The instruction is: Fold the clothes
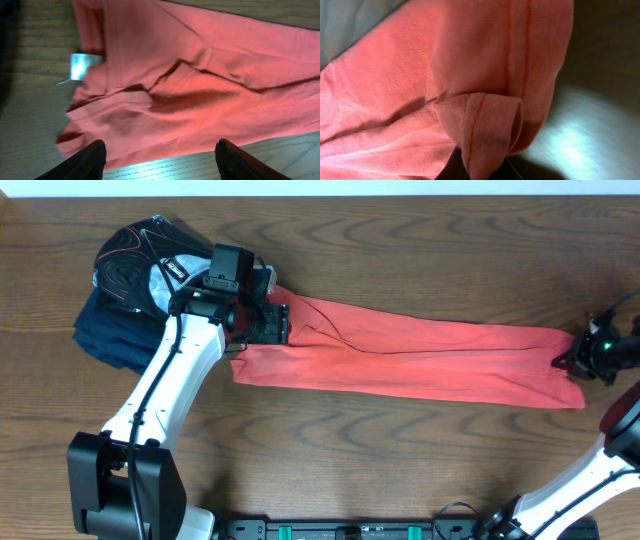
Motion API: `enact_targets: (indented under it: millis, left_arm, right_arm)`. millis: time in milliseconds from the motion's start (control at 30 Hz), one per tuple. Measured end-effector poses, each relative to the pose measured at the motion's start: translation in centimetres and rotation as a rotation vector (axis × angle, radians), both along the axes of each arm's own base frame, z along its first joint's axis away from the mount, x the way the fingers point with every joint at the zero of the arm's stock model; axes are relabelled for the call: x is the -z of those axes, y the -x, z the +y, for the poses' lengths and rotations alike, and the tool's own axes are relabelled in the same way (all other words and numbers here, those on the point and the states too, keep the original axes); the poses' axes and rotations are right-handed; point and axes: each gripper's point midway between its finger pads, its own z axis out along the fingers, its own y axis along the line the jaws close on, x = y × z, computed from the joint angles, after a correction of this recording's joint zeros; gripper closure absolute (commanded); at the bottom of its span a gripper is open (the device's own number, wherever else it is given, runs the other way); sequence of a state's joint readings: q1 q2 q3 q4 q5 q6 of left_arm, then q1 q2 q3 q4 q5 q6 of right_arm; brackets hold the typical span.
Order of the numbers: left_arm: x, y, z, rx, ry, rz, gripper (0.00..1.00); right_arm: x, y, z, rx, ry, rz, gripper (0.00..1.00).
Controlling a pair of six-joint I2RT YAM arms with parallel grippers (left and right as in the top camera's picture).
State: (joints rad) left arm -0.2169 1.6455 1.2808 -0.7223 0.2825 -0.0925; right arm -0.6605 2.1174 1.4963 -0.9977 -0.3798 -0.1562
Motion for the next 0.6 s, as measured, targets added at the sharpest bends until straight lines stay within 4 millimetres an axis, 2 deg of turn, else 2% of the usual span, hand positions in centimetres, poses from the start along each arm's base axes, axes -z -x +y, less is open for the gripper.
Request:
enact_targets:
  millis: [133, 267, 600]
  left_arm:
    - [0.0, 0.1, 0.0, 0.0, -0.001, 0.005, 0.28]
    - [0.1, 0.3, 0.1, 0.0, -0.003, 0.015, 0.28]
    - [0.3, 0.6, 0.1, 0.0, -0.006, 0.029, 0.28]
  right_arm:
    - [-2.9, -0.7, 0.0, -0.016, 0.081, -0.036, 0.99]
    - [-4.8, -1.6, 1.8, -0.081, 0.156, -0.038, 0.99]
    - [-4.5, -2.2, 9.9, -0.307, 0.295, 0.106, 0.99]
